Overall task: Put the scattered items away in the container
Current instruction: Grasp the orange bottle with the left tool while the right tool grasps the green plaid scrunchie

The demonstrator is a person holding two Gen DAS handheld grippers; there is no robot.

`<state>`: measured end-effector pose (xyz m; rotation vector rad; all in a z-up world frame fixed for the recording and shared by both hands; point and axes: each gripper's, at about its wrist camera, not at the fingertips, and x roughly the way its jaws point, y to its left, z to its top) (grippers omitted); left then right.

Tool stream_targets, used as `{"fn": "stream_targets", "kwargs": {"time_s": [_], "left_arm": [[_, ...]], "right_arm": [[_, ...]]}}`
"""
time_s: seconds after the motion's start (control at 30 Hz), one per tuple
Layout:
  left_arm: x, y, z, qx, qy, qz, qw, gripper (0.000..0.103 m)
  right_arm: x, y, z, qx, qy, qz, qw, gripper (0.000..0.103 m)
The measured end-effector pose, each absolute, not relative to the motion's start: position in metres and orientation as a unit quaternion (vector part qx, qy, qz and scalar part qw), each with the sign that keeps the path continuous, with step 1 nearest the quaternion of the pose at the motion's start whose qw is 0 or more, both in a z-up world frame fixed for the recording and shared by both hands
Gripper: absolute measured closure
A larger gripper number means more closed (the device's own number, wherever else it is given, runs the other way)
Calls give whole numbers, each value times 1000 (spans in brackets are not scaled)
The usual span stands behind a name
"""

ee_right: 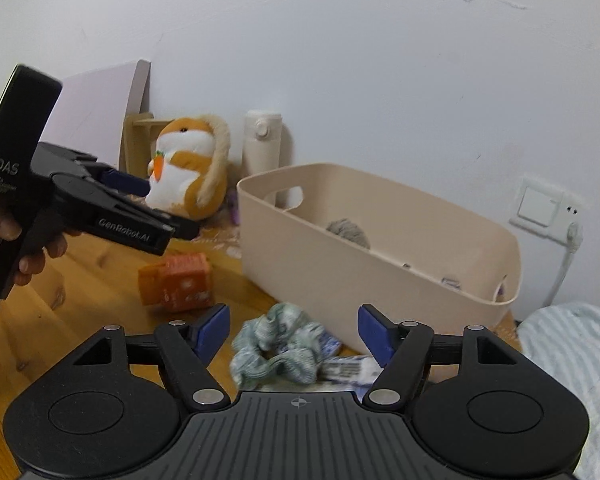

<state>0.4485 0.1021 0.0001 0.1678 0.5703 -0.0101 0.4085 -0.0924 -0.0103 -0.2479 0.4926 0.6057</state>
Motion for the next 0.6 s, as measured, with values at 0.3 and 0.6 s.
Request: {"fn": "stream_targets", "kwargs": {"time_s": [0.3, 0.6], "left_arm": [[446, 112, -32, 94, 306, -28, 947, 19], [454, 117, -50, 88, 315, -41, 944, 19]], "right_arm": [[415, -80, -28, -125, 264, 287, 912, 31], [428, -65, -44, -128, 290, 297, 901, 33]]}}
